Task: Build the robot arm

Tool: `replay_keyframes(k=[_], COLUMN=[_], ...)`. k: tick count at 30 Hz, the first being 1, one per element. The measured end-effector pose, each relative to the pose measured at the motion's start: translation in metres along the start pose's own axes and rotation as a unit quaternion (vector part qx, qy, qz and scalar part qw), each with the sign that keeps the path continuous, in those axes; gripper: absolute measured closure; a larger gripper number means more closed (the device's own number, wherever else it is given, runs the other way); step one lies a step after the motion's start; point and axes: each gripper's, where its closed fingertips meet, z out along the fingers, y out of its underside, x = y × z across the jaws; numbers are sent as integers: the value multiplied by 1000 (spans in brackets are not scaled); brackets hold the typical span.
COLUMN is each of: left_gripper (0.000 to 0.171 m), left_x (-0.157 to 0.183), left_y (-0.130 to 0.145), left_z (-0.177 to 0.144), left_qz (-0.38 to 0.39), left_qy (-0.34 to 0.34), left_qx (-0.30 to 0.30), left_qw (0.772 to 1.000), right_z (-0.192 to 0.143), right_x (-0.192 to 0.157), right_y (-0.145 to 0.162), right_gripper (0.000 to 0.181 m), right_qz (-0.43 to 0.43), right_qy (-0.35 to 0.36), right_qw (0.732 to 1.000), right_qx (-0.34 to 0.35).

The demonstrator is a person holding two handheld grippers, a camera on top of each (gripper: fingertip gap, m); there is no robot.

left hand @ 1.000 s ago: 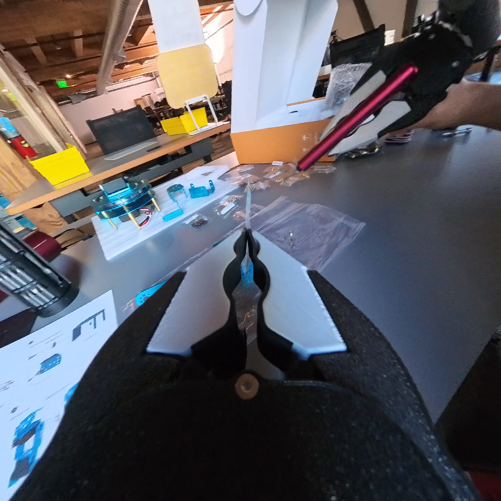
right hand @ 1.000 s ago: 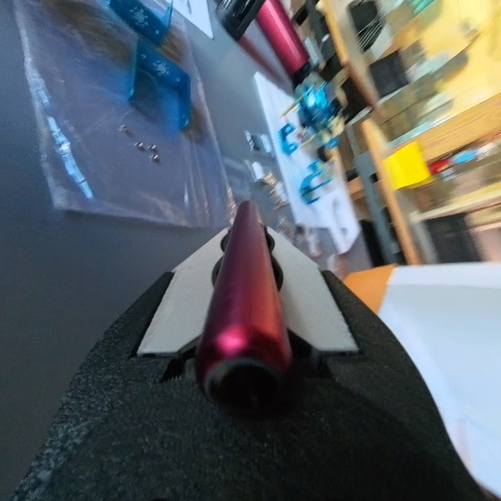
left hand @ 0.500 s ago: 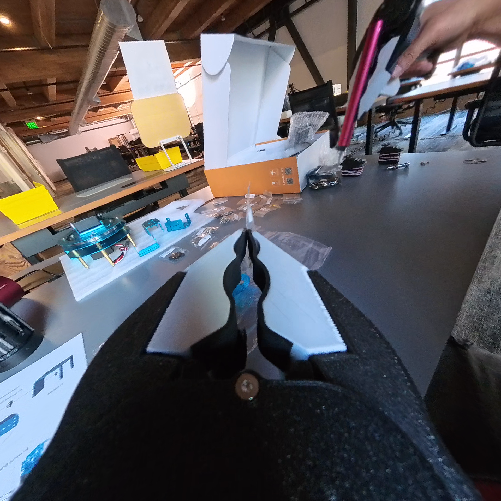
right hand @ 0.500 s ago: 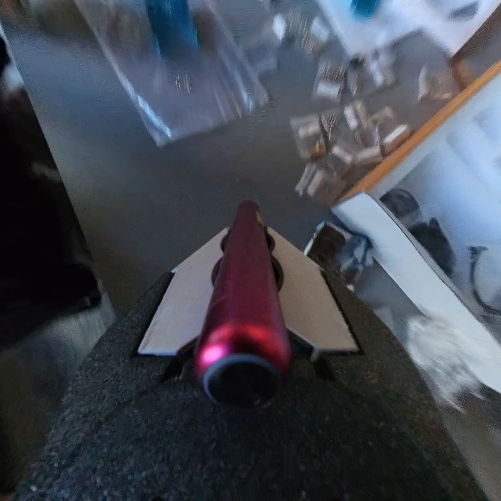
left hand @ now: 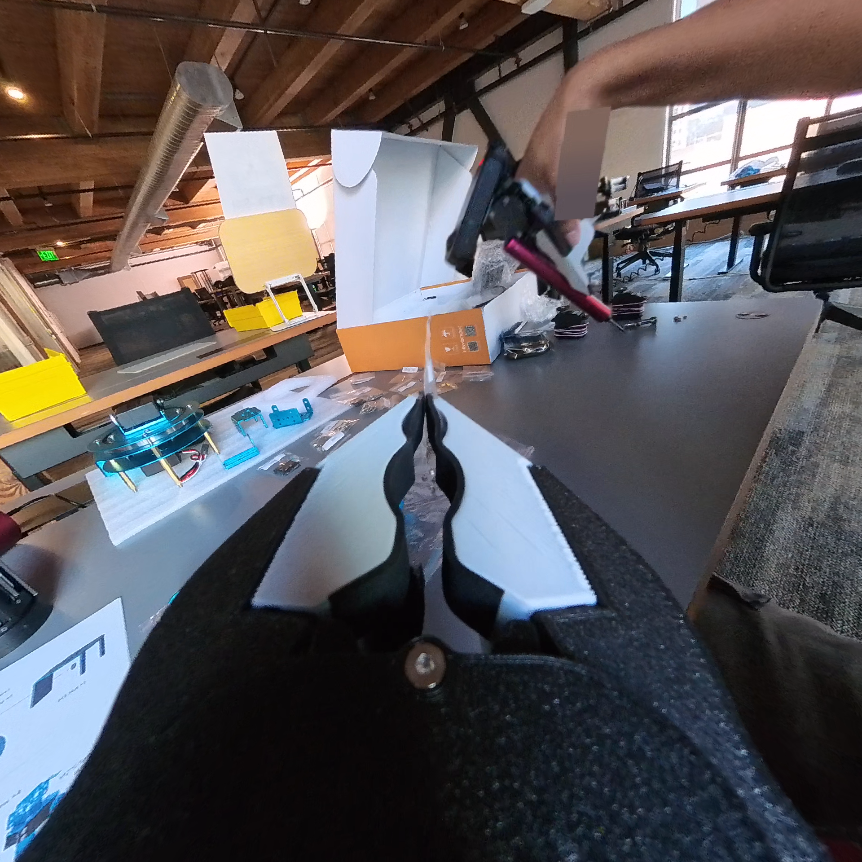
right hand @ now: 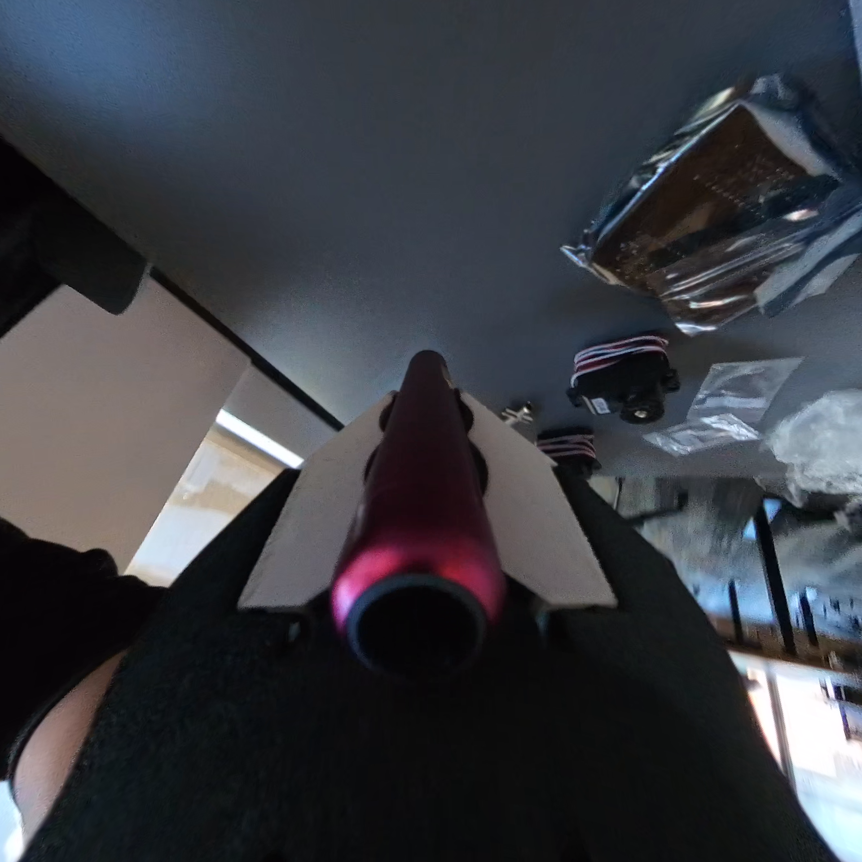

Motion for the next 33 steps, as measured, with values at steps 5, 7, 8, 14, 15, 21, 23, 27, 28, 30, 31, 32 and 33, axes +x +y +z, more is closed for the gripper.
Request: replay_keyframes(k=[5, 7, 8, 14, 15, 21, 23, 27, 28, 30, 31, 32, 33], left_gripper=[171, 171, 171, 171, 171, 171, 171, 171, 171, 171, 171, 171, 171], left_x=[6, 8, 9, 9, 9, 7, 4, -4, -6, -14, -19, -27, -33], left_y=[-4, -6, -6, -3, -3, 2, 5, 9, 9, 9, 8, 7, 7], left_z=[-2, -3, -3, -1, 0, 1, 3, 6, 6, 7, 8, 9, 10], left_qz=[8, 7, 8, 17, 17, 19, 19, 17, 11, 4, 1, -1, -7], left_qy=[3, 6, 8, 6, 6, 3, 0, 0, 2, -6, -17, -35, -52], left_qx=[4, 6, 7, 0, 0, -4, -9, -19, -18, -15, -13, -8, -2], left_qw=[1000, 1000, 1000, 1000, 1000, 1000, 1000, 1000, 1000, 1000, 1000, 999, 999], right_z=[17, 23, 26, 35, 36, 37, 39, 33, 24, -4, -23, -47, -76], right_x=[27, 28, 28, 25, 24, 23, 22, 21, 23, 26, 19, 2, -26], right_y=[-19, -32, -40, -81, -85, -87, -86, -87, -85, -93, -109, -136, -171], right_gripper=[48, 37, 162, 162, 162, 161, 161, 147, 146, 130, 121, 114, 111], right_qz=[30, 24, 23, -9, -13, -26, -20, 5, 19, 36, 25, -5, -56], right_qy=[25, 25, 25, 49, 48, 61, 55, 67, 83, 141, 162, 174, 176], right_qw=[986, 980, 978, 976, 977, 979, 982, 990, 990, 989, 985, 972, 940], right_qx=[-162, -197, -206, -211, -208, -192, -178, -126, -109, -29, 49, 158, 288])
